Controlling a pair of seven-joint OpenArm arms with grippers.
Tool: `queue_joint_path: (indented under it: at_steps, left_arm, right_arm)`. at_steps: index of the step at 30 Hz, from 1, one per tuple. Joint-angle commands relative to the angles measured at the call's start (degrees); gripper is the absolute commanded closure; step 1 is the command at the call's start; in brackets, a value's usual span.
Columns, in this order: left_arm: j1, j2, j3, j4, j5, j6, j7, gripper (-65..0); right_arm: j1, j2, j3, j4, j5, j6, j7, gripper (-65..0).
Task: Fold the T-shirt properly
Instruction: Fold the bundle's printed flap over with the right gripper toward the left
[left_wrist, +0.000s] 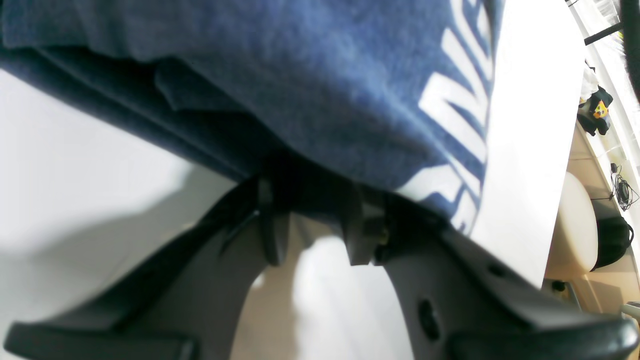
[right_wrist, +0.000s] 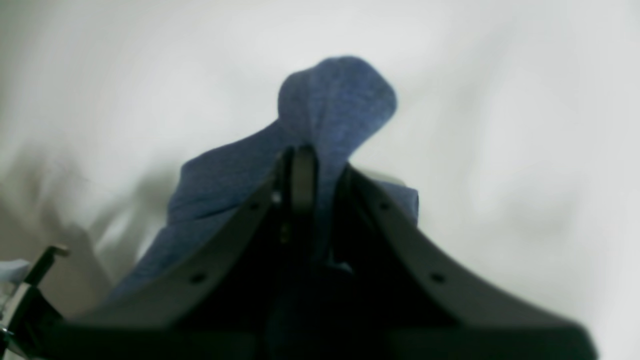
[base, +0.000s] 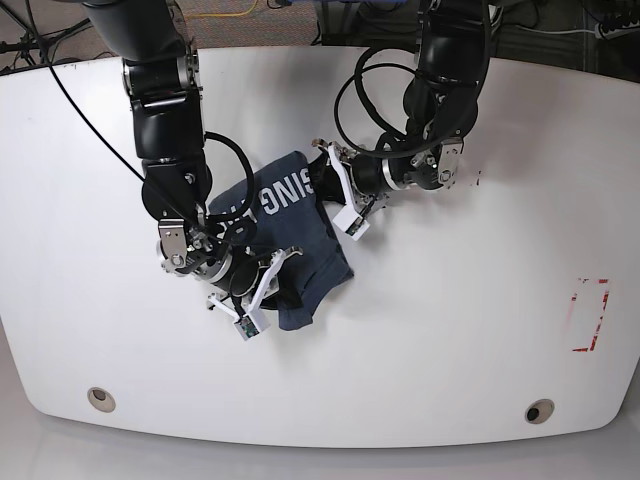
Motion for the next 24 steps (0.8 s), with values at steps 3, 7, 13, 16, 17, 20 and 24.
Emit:
queue_joint_path:
  at_steps: [3,7,13,16,17,20,24]
  left_arm:
    - [0.1,0.1,0.2,0.1,2.7,0.7,2.8,-16.5]
    - [0.1,0.1,0.2,0.1,2.9,0.7,2.8,-16.5]
    - [0.1,0.0,0.2,0.1,2.9,0.7,2.8,-16.5]
    - [0.0,0.0,0.2,0.1,2.9,0.7,2.9,-16.5]
    - [-0.1,0.0,0.2,0.1,2.9,0.7,2.9,-16.5]
    - [-0.2,0.0,0.2,0.1,2.9,0.7,2.9,-16.5]
    - [-0.3,0.0,0.2,0.1,3.0,0.7,2.9,-16.5]
  right_arm:
    - [1.9,0.0,0.3,-1.5,-1.3,-0.2,5.3,-30.0]
    - [1.9,0.1,0.3,-2.0,-3.5,-2.2,7.4,-45.5]
    - [1.9,0.4,0.3,-1.3,-7.1,-6.1,8.3,-53.1]
    - [1.3,0.5,1.2,3.7,-7.0,-6.7,7.9,-53.1]
    - [0.5,0.5,1.9,6.1,-7.0,-6.7,6.9,-53.1]
    - [-2.2,0.4,3.8,12.9,-7.0,-6.5,3.3,-53.1]
    - [-5.7,0.0,5.5,24.1,-7.0,-6.5,-2.2,-53.1]
